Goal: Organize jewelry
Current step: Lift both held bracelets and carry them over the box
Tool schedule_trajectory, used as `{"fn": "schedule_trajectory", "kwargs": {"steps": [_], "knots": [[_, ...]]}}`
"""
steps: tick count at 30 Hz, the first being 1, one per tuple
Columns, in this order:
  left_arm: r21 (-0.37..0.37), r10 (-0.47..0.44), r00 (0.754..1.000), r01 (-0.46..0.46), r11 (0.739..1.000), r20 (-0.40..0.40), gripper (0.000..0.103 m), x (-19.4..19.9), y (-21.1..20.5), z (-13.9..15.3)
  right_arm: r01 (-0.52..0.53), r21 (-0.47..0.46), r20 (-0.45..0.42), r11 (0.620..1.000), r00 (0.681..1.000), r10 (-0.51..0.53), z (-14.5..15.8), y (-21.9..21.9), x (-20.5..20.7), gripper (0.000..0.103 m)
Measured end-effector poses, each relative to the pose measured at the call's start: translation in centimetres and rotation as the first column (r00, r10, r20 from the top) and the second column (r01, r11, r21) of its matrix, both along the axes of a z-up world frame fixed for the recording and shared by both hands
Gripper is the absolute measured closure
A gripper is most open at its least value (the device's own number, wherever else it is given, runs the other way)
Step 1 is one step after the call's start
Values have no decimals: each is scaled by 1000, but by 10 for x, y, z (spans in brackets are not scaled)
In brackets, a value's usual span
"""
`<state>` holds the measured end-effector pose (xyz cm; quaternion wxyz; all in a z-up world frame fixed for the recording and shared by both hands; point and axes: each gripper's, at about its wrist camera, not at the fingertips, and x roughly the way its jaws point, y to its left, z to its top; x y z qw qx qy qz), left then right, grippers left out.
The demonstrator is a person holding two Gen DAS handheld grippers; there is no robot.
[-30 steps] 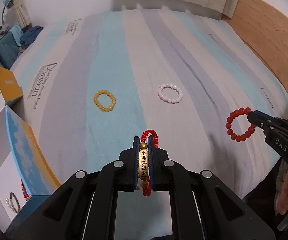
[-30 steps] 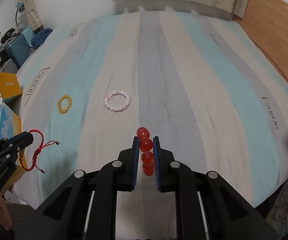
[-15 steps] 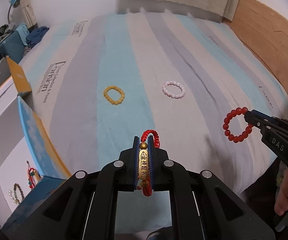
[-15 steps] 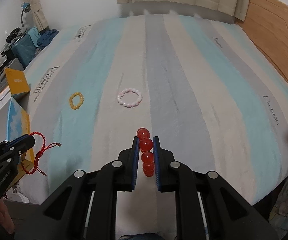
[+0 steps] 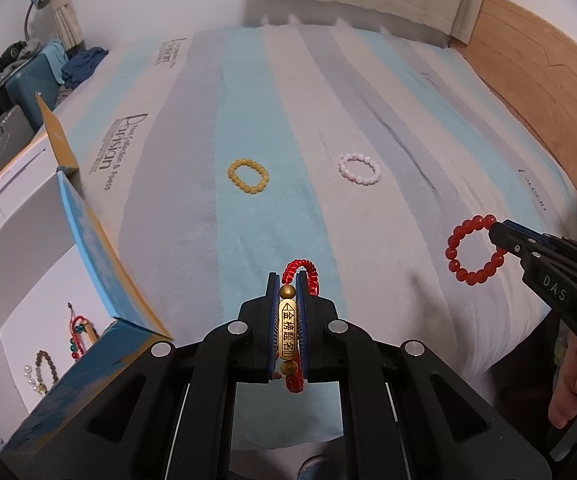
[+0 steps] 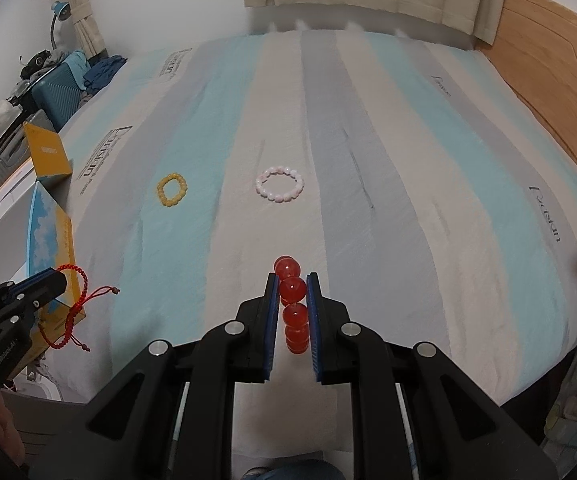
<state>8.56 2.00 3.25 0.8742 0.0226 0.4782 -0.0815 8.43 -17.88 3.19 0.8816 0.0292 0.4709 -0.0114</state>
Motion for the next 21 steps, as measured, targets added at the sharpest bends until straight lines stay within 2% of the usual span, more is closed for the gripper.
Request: {"fn": "schedule_trajectory", "kwargs": {"steps": [21], "knots": [[1, 74, 997, -74, 997, 21, 96, -15, 52, 17, -75, 23, 7, 997, 997, 75, 9, 52, 0, 90]]}}
